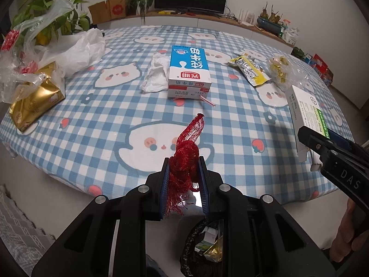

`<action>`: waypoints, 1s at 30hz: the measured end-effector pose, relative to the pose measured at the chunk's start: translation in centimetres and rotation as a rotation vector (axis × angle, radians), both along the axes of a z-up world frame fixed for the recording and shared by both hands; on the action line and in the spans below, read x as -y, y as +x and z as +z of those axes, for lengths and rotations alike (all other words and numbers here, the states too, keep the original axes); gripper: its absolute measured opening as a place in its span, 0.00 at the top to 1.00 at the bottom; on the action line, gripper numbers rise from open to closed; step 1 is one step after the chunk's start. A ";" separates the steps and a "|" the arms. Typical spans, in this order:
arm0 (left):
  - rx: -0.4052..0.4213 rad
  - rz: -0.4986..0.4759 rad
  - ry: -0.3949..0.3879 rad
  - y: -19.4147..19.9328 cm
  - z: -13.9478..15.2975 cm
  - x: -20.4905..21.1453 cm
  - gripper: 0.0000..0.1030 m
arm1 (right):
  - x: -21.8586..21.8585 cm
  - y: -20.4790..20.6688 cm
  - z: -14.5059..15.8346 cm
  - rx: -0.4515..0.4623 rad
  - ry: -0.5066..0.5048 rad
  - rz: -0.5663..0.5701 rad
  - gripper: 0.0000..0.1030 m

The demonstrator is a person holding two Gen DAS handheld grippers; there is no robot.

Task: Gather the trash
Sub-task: 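Carry the red net and Acarbose box with both tools over the bin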

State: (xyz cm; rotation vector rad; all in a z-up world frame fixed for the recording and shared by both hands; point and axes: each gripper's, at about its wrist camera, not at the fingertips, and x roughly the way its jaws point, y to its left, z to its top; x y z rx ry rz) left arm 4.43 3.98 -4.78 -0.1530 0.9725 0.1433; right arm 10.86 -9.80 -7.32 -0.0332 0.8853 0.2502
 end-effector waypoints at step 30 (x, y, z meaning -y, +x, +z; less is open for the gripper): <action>0.073 -0.012 -0.044 -9.8 1.6 1.6 0.79 | 1.6 -9.7 0.9 0.039 0.005 0.020 0.40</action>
